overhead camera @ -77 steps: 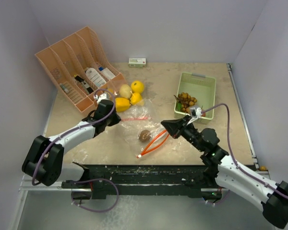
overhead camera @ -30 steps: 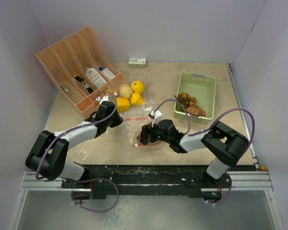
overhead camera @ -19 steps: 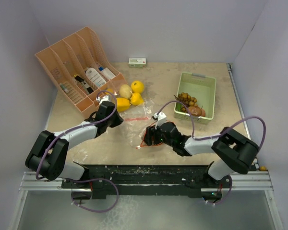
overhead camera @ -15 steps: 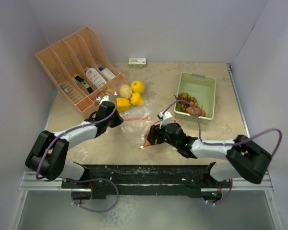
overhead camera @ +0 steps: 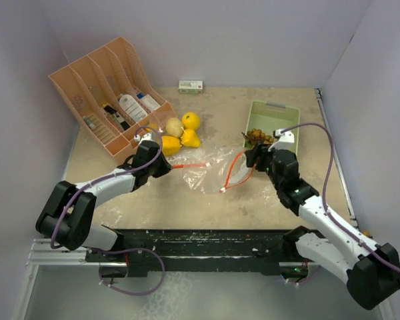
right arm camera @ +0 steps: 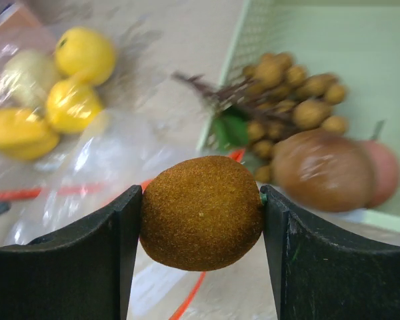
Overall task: Open the zip-top bag and remove the fake food
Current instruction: Pick up the fake fruit from the zipper food storage bag, then place the fake fruit in the bin, then move the zipper food storage bag to the center of the board.
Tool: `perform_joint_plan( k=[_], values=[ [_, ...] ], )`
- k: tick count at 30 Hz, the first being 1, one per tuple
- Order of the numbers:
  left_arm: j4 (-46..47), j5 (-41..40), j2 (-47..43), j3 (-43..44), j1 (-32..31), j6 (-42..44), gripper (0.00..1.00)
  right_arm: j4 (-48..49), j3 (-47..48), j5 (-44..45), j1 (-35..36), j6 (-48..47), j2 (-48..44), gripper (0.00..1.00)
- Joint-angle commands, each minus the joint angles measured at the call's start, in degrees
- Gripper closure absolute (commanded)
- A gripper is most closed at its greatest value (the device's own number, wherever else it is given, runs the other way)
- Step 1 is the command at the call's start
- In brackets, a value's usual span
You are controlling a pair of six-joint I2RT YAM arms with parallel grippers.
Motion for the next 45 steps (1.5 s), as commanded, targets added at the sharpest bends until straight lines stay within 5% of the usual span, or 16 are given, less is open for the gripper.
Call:
perform_joint_plan(
  k=[1,11,13,16,19,24,27,33,35,38,40,45],
  values=[
    [3.1,1.1,0.1,1.2,0.4,-1.6,1.0,-5.0,7.4,-1.0,-8.0,-4.5,3.5,0.7],
    [3.3,1.1,-2.0,-2.1,0.3,-1.7,1.0,-2.5,18.3,-3.2,-19.6,-4.9,20.4,0.66],
    [3.3,1.3,-2.0,-2.1,0.4,-1.5,1.0,-2.5,20.1,-2.7,-20.6,-3.9,23.8,0.56],
    [3.2,1.6,-2.2,-2.2,0.3,-1.4,1.0,-3.8,21.2,-1.6,-20.6,-3.5,25.0,0.18],
    [3.9,1.5,-2.5,-2.9,0.3,-1.1,1.0,0.2,16.8,-2.1,-20.6,-5.0,20.2,0.08],
    [6.6,2.6,-0.3,-2.5,0.3,-1.2,1.0,-0.2,11.5,-3.5,-20.6,-6.1,12.7,0.08],
    [8.0,3.9,1.5,-1.7,0.4,-1.3,1.0,-0.3,9.1,-5.2,-20.6,-6.1,8.9,0.23],
    [8.6,4.8,3.5,-0.4,0.4,-0.9,1.0,4.9,0.5,-24.4,-20.5,-0.3,4.9,0.45],
    [8.8,4.8,3.5,-0.3,0.3,-0.9,1.0,5.5,-0.7,-30.2,-19.2,-0.3,5.6,0.44],
    [9.1,4.8,3.7,0.2,0.3,-0.8,0.99,0.0,0.8,-23.5,-9.9,-2.3,6.4,0.32],
    [10.4,5.6,3.9,0.4,0.3,-0.7,0.88,-0.9,0.2,-21.1,-7.7,-2.0,6.0,0.26],
    [15.7,9.0,3.0,-1.2,0.3,-1.1,0.39,2.9,-2.7,-22.3,-7.6,-0.6,7.6,0.23]
  ],
)
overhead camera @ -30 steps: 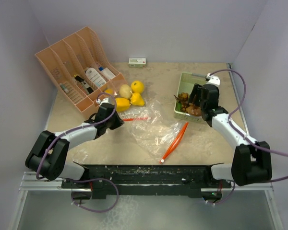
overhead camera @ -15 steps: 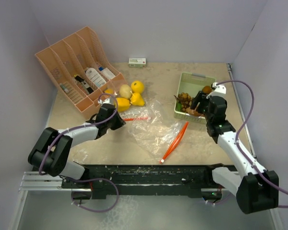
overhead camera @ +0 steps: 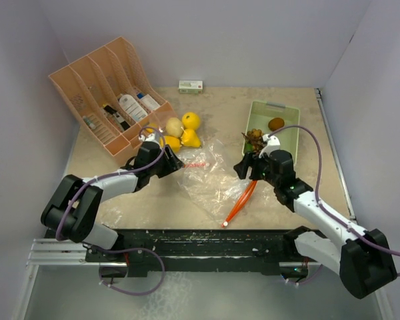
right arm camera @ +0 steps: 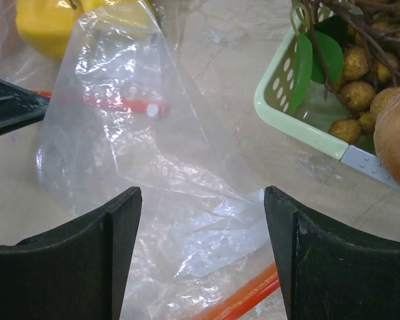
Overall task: Open the zip-top bag and remove the fake food
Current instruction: Move the zipper food storage bag to the center of the board.
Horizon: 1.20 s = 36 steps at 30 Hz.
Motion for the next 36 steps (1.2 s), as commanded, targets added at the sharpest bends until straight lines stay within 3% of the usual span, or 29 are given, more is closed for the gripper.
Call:
perform_joint_plan(
  k=[1,3,8,13,19,22,25,29,31,36],
  values=[
    [8.2,3.5,-1.1,0.1,0.3,0.0,0.31,3.9,-1.8,-0.6,-0.3,1.3,1.5,0.23],
    [10.9,5.0,-2.0,-0.6,0.3,0.1,0.23,5.6,-2.2,-1.7,-0.3,1.7,2.9,0.23],
    [15.4,9.8,-1.0,2.0,-1.5,3.7,0.21,5.8,-1.8,-1.3,-0.3,1.8,3.4,0.23],
    [21.2,13.0,3.2,4.1,-5.5,5.6,0.12,3.1,-0.9,-0.6,-0.3,1.5,0.7,0.23],
    [26.0,18.3,7.9,6.7,-8.8,6.6,0.15,0.0,-2.0,-1.3,-0.3,2.0,-2.7,0.23],
    [28.5,19.7,9.7,7.1,-9.0,6.2,0.29,-0.3,-2.7,-1.2,-0.3,2.1,-4.4,0.23],
    [30.5,21.2,10.9,7.9,-9.0,5.1,0.62,-0.6,-2.9,-1.4,-0.3,2.2,-5.6,0.24],
    [31.2,21.7,11.5,9.6,-9.0,3.7,0.94,-1.2,-2.9,-1.1,-0.3,2.1,-7.3,0.24],
    [31.0,20.5,10.5,9.8,-9.0,3.2,1.0,-1.9,-2.9,-0.7,-0.3,2.2,-8.2,0.25],
    [27.4,17.0,5.6,10.7,-6.7,2.4,1.0,-3.9,-2.8,1.3,-0.3,2.4,-11.6,0.26]
  ],
)
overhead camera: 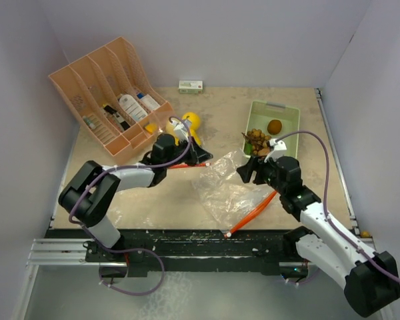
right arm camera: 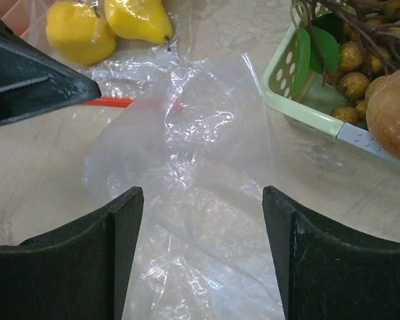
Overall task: Open the zip-top bag and remove the fake food
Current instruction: Move the zipper food storage bag to the center of the board.
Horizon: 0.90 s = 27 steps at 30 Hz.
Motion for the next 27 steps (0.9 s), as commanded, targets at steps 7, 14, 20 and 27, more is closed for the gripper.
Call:
perform_joint_plan(
  k=[7,14,20,27],
  values=[
    [-2.5,0.0,-5.5,5.5,4.7,1.7,0.58,-2.3,0.6,1.8,-0.2,0.0,-3.1,0.14],
    [0.3,3.6,-3.3,4.9,3.1,2.7,0.19,2.3,0.8,1.5,-0.2,-2.8,5.0,0.02],
    [0.5,1.5,-5.1,2.7,3.2,2.5,0.19,9.3,0.5,-3.3,0.1,-2.0,16.7,0.23],
    [0.1,-0.6,-5.7,0.7,3.2,2.4,0.21,6.5,3.1,-0.4,0.1,-1.5,10.6,1.0]
  ],
)
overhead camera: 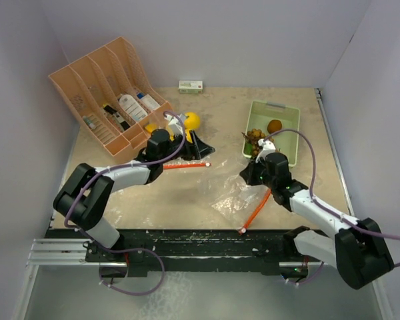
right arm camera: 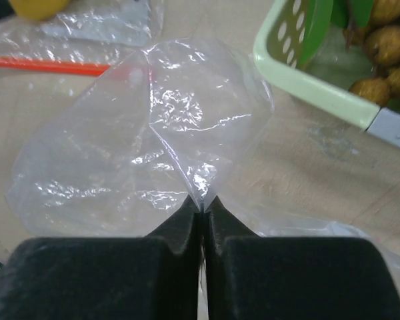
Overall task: Open the zip-top bag and remove the fake food
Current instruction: Move the zipper food storage bag to the center of the board.
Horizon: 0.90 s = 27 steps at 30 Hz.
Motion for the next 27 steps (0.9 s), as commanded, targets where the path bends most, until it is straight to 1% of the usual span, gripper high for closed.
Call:
perform_joint_plan(
  k=[1,5,8,12,13,15,18,23,24,25,27],
  values=[
    [2.7,-1.9,-2.1,-1.4,0.2,1.0,0.21,0.2,4.6,1.9,0.0,-0.7,-5.0,1.0],
    [2.4,-5.6,-3.4,-3.9,0.2,0.0,0.22,-1.7,11.3,0.7,0.0,-1.8,-1.9,1.0],
    [-3.4,-12.6,-7.4,-5.9,0.6,-0.8,0.24,-1.3,18.0,-2.2,0.1,-2.0,2.6,1.0],
    [-12.4,-22.4,-14.9,-9.4,1.6,-1.8,0.23,-1.1,28.5,-1.2,0.0,-2.8,9.7,1.0],
    [-14.0,-24.2,-17.1,-10.3,1.8,-2.0,0.23,-2.4,33.0,-2.1,0.1,-2.8,12.6,1.0],
    [-15.4,-23.9,-18.3,-11.4,1.8,-1.5,0.23,-2.1,39.8,-2.1,0.1,-2.9,17.0,1.0],
    [-18.3,-22.8,-17.9,-11.4,1.9,-1.7,0.23,-2.9,49.4,-1.0,-0.1,-4.0,24.6,1.0],
    [-19.9,-22.9,-18.5,-12.0,2.1,-0.9,0.22,-3.9,65.2,4.8,-1.1,-5.7,38.6,1.0],
    [-20.4,-23.1,-18.8,-11.8,2.2,-0.7,0.22,-5.4,70.6,5.7,-1.6,-6.0,43.0,1.0],
    [-21.0,-23.2,-19.0,-11.7,2.4,-0.5,0.22,-7.6,73.7,6.3,-2.1,-6.3,45.1,1.0],
    [-22.2,-22.8,-19.6,-11.4,3.1,-0.1,0.22,-12.8,84.5,8.3,-2.8,-7.2,52.0,1.0]
  ],
)
